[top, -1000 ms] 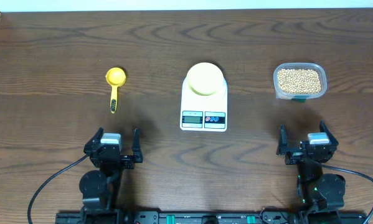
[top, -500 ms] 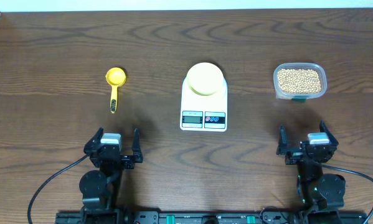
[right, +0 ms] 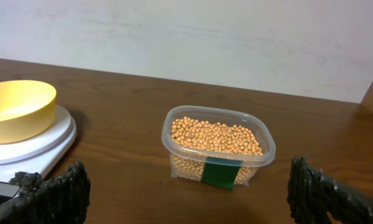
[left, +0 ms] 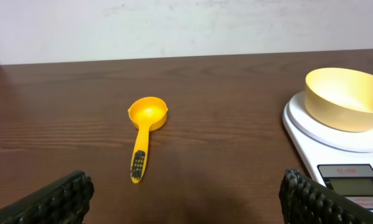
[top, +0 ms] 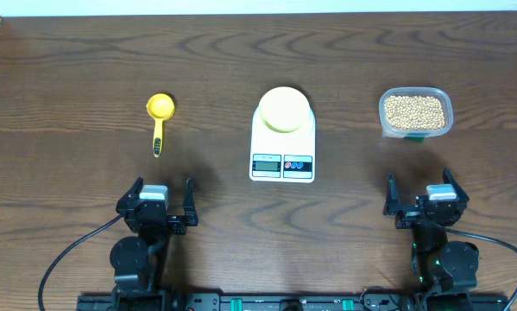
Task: Scoop item into bowl and weigh 50g on scale
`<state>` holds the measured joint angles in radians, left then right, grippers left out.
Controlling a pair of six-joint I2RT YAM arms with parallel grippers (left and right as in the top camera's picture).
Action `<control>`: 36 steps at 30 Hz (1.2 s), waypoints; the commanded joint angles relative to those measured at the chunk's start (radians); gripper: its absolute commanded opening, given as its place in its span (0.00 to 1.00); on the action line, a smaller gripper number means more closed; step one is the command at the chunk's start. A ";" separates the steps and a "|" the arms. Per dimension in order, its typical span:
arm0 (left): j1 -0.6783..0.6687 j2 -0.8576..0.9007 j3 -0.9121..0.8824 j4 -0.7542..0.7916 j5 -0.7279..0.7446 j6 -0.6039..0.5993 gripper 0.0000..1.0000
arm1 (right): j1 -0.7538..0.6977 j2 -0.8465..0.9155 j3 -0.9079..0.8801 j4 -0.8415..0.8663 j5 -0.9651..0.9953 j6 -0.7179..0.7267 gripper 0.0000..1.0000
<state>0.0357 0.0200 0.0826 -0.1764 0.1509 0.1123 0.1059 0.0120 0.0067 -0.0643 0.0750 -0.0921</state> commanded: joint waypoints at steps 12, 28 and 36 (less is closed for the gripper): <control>-0.004 0.003 -0.026 -0.009 -0.010 0.018 0.98 | -0.004 -0.007 -0.001 -0.004 -0.003 -0.010 0.99; -0.003 0.003 -0.026 -0.005 -0.024 0.019 0.97 | -0.004 -0.007 -0.001 -0.004 -0.003 -0.010 0.99; -0.003 0.005 -0.024 0.013 -0.021 0.009 0.98 | -0.004 -0.007 -0.001 -0.004 -0.003 -0.010 0.99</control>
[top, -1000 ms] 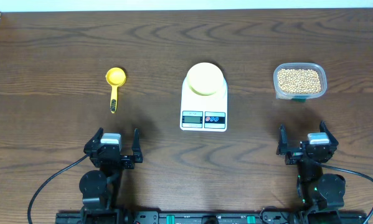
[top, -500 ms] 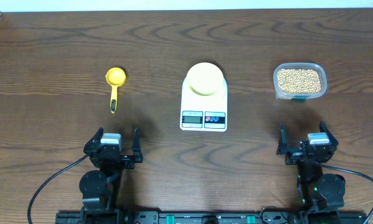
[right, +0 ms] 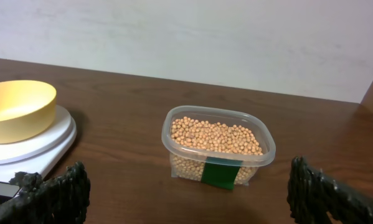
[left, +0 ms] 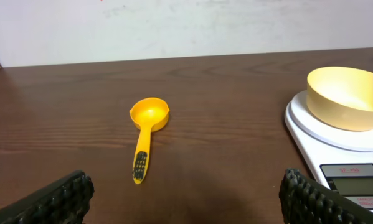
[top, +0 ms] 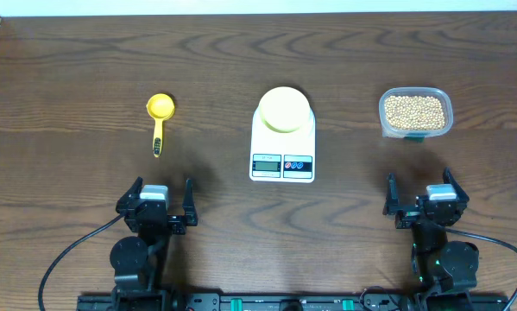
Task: Scoop item into bowl and weigh 50g on scale
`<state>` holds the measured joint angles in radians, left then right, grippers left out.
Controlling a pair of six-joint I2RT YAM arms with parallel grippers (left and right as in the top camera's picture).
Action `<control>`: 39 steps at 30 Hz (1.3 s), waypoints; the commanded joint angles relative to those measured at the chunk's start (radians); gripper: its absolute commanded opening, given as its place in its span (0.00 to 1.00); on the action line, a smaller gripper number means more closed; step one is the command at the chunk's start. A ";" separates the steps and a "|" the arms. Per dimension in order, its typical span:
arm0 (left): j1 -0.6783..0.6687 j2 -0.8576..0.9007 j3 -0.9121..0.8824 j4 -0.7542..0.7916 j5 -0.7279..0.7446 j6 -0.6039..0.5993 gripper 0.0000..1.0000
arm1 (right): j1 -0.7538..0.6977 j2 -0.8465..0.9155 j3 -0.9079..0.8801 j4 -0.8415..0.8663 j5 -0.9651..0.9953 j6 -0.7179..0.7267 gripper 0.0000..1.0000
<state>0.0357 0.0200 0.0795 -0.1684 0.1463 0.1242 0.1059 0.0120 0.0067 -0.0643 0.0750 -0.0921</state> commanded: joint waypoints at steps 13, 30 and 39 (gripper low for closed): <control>-0.003 0.424 0.260 0.004 -0.017 -0.010 0.98 | -0.004 -0.007 -0.001 -0.004 -0.003 -0.010 0.99; 0.051 1.364 1.242 -0.632 0.040 -0.032 0.98 | -0.004 -0.007 -0.001 -0.004 -0.003 -0.010 0.99; 0.203 1.651 1.462 -0.702 0.262 0.113 0.98 | -0.004 -0.007 -0.001 -0.004 -0.003 -0.010 0.99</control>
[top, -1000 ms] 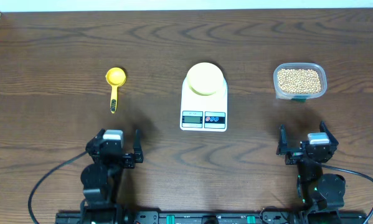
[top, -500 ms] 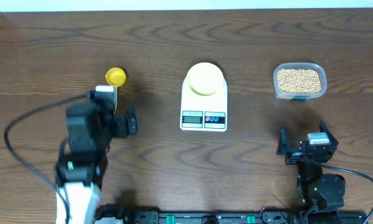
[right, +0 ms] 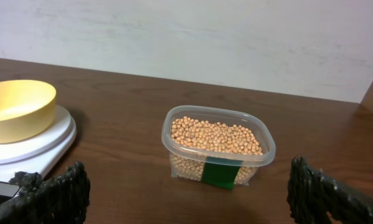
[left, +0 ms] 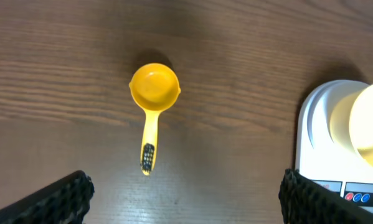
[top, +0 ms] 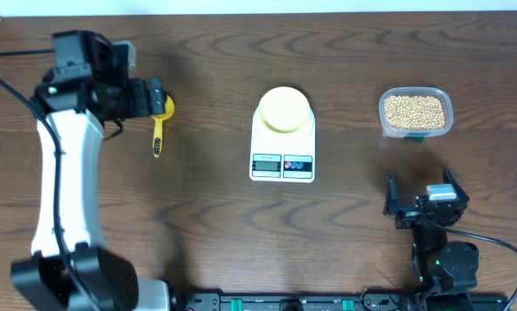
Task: Scoop item into bowl and weigh 50g on scale
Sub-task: 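Reach the left gripper forward to the yellow scoop's bowl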
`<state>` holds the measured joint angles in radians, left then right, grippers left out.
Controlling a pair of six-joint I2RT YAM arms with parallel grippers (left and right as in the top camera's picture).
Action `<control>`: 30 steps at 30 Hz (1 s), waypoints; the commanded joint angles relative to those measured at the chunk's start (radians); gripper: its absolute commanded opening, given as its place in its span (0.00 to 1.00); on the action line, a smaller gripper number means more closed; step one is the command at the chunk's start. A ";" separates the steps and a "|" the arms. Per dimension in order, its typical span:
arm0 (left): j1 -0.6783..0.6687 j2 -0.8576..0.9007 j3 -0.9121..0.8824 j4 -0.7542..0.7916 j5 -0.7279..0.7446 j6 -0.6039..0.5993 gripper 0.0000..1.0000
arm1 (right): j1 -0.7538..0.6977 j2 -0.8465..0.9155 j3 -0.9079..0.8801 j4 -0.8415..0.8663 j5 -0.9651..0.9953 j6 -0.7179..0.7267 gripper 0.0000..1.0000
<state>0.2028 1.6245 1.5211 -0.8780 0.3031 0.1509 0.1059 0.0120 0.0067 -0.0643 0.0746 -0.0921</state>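
A yellow measuring scoop (left: pixel 152 95) lies on the brown table, its bowl away from me and its handle (top: pixel 158 138) toward the front. My left gripper (left: pixel 186 200) hovers above it, looking straight down, open and holding nothing; in the overhead view the left gripper (top: pixel 148 95) partly covers the scoop's bowl. A yellow bowl (top: pixel 284 108) rests on the white scale (top: pixel 282 160) at mid table. A clear tub of soybeans (right: pixel 217 144) sits at the right (top: pixel 415 111). My right gripper (right: pixel 186 194) stands open near the table's front, short of the tub.
The left arm's white link (top: pixel 61 181) stretches from the front left corner up along the left side of the table. The scale's edge (left: pixel 335 168) shows at the right of the left wrist view. A pale wall (right: pixel 186 37) rises behind the table.
My left arm has gone from its rest pose at the table's front to high above the scoop, its camera now pointing straight down. Its gripper stays open. The right arm has not moved.
At both earlier moments the two arms rested at the front edge with open grippers, the scoop, scale with bowl and bean tub lying untouched. Now the left gripper hangs open over the scoop; everything on the table is where it was.
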 commanded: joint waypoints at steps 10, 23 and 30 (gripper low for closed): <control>0.080 0.243 0.020 0.180 0.106 0.103 0.98 | -0.004 -0.007 -0.001 -0.004 -0.003 -0.010 0.99; 0.079 0.427 0.020 0.305 -0.002 0.103 0.74 | -0.004 -0.007 -0.001 -0.004 -0.003 -0.010 0.99; 0.058 0.489 0.020 0.341 -0.002 0.103 0.65 | -0.004 -0.007 -0.001 -0.004 -0.003 -0.010 0.99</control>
<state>0.2741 2.0960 1.5238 -0.5472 0.3084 0.2428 0.1059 0.0116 0.0067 -0.0643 0.0746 -0.0921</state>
